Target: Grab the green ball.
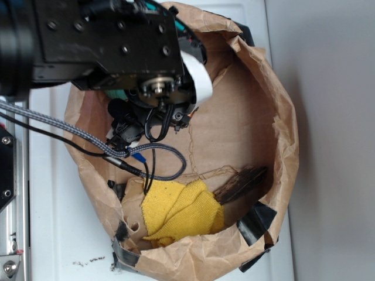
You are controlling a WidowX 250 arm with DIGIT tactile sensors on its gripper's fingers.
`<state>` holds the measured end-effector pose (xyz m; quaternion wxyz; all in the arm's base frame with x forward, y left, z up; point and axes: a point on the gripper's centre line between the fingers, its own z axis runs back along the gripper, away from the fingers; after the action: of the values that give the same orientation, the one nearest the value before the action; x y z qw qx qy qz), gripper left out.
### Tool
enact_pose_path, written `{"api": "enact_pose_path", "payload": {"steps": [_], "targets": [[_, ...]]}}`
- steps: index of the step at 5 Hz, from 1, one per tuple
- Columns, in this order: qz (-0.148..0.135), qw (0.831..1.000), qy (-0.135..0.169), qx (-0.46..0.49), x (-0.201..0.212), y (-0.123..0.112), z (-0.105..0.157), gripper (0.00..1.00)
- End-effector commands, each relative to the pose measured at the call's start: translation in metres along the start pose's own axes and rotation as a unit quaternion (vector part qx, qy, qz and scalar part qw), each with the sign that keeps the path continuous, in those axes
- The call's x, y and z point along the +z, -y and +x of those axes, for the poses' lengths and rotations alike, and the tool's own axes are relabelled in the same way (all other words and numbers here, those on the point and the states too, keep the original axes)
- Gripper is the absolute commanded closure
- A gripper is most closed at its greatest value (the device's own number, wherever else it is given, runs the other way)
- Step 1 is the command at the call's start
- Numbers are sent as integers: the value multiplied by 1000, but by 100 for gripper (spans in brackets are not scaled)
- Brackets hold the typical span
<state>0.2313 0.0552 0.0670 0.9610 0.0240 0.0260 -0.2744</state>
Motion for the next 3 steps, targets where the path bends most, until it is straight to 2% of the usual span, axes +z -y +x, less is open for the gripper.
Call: {"api": "enact_pose_path", "payload": {"steps": [1,2,3], "targets": [[5,1000,-3,10,1,-17,-23,0],[7,1000,-17,23,-3,-27,-34,0],[26,998,-26,56,1,-39,-43,0]]}}
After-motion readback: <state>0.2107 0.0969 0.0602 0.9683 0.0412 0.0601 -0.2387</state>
